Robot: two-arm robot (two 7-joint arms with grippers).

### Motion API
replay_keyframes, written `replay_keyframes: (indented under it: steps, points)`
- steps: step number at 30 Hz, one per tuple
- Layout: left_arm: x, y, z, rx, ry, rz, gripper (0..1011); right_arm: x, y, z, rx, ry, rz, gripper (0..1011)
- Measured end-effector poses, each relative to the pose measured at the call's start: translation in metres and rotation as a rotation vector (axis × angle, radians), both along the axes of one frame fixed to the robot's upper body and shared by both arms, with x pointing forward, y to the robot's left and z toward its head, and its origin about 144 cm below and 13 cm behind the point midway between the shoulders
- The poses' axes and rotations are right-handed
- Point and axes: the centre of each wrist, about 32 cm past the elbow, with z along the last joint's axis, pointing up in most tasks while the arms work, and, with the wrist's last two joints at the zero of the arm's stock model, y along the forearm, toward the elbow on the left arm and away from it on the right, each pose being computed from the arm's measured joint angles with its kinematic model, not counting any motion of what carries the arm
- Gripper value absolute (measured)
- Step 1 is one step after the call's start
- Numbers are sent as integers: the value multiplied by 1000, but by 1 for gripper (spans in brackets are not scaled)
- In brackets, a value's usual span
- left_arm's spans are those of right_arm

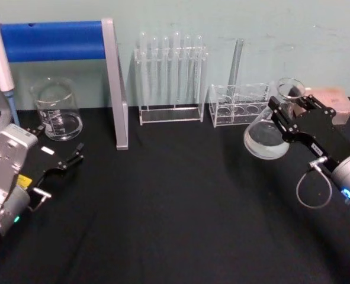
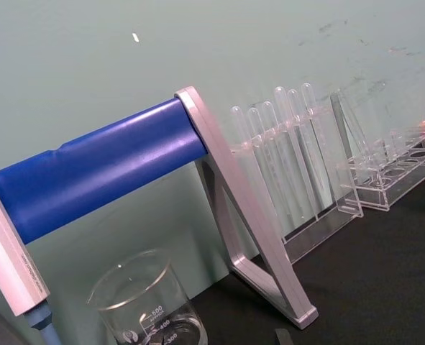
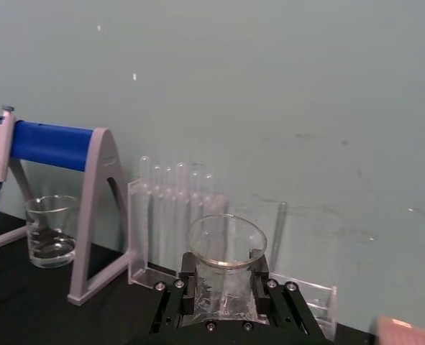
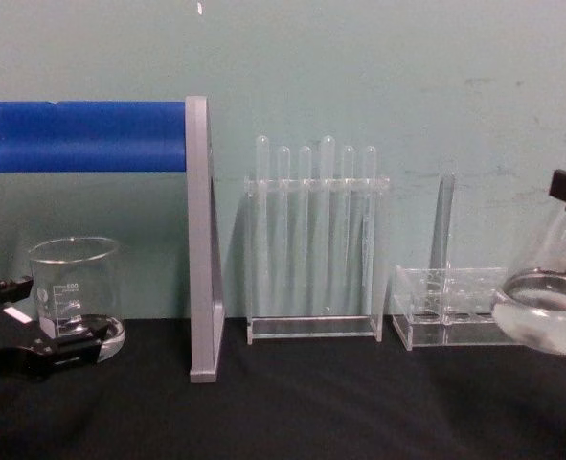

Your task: Grasp the erlenmeyer flask with one hand, shake it three times, then place it back.

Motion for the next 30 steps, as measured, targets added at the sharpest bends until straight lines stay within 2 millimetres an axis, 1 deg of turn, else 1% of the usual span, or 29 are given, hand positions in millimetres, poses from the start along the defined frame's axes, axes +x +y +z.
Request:
replay_keyframes:
  steps: [4,7,8,21,26,30]
  points:
    - [0,0,0,0,0,0,1001,2,4,0,0,1,41,449]
    - [0,0,0,0,0,0,1001,5,13,-1,-1,6,114,449]
    - [0,0,0,0,0,0,1001,5,13,-1,-1,6,114,449]
    - [0,0,0,0,0,0,1001,17,56,-5,-14,25,444,449]
    - [0,0,0,0,0,0,1001,19,65,-6,-17,24,507,449]
    - [0,0,0,0,0,0,1001,20,67,-6,-17,23,525,449]
